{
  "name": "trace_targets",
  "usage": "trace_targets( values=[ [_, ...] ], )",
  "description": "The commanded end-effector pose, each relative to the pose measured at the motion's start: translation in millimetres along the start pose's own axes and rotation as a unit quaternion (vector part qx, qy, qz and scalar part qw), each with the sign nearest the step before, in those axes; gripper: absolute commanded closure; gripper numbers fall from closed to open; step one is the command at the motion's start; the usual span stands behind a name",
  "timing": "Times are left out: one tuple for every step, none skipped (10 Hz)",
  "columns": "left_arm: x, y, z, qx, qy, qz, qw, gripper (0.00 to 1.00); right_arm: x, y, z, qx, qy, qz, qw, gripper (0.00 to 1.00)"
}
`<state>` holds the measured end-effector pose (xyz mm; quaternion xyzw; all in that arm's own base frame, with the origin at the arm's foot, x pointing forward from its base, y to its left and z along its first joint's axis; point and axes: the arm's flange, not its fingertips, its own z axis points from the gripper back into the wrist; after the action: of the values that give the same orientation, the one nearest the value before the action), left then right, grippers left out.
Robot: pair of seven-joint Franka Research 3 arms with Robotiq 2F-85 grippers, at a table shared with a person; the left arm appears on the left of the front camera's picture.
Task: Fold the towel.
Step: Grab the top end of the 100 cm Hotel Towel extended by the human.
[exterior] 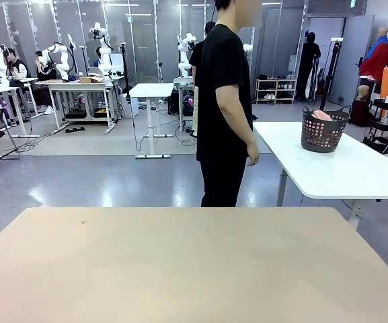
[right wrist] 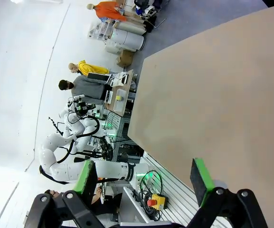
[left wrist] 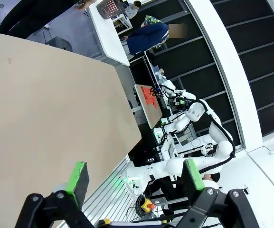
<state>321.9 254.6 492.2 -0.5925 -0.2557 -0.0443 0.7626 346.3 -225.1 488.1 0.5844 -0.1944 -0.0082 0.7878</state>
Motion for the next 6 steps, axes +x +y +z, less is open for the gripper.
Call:
trace_targets(
  values=[
    [-1.3,0.0,1.6,-0.005,0.001,-0.003,1.000,0.00,0.7,0.2,0.6,0.007,0.000,0.003,1.000,0.00],
    [-1.3,0.0,1.6,-0.005,0.001,-0.003,1.000,0.00,0.7,0.2,0.6,0.007,0.000,0.003,1.000,0.00],
    [-1.3,0.0,1.6,-0.005,0.001,-0.003,1.000,0.00,0.7,0.2,0.6,0.007,0.000,0.003,1.000,0.00],
    [-1.3,0.0,1.6,-0.005,0.001,-0.003,1.000,0.00,0.7,0.2,0.6,0.007,0.000,0.003,1.000,0.00],
    [-1.3,0.0,1.6,-0.005,0.001,-0.003,1.000,0.00,0.7,0.2,0.6,0.007,0.000,0.003,1.000,0.00],
    [-1.3,0.0,1.6,-0.005,0.001,-0.003,1.000,0.00,0.7,0.2,0.6,0.007,0.000,0.003,1.000,0.00]
  ],
)
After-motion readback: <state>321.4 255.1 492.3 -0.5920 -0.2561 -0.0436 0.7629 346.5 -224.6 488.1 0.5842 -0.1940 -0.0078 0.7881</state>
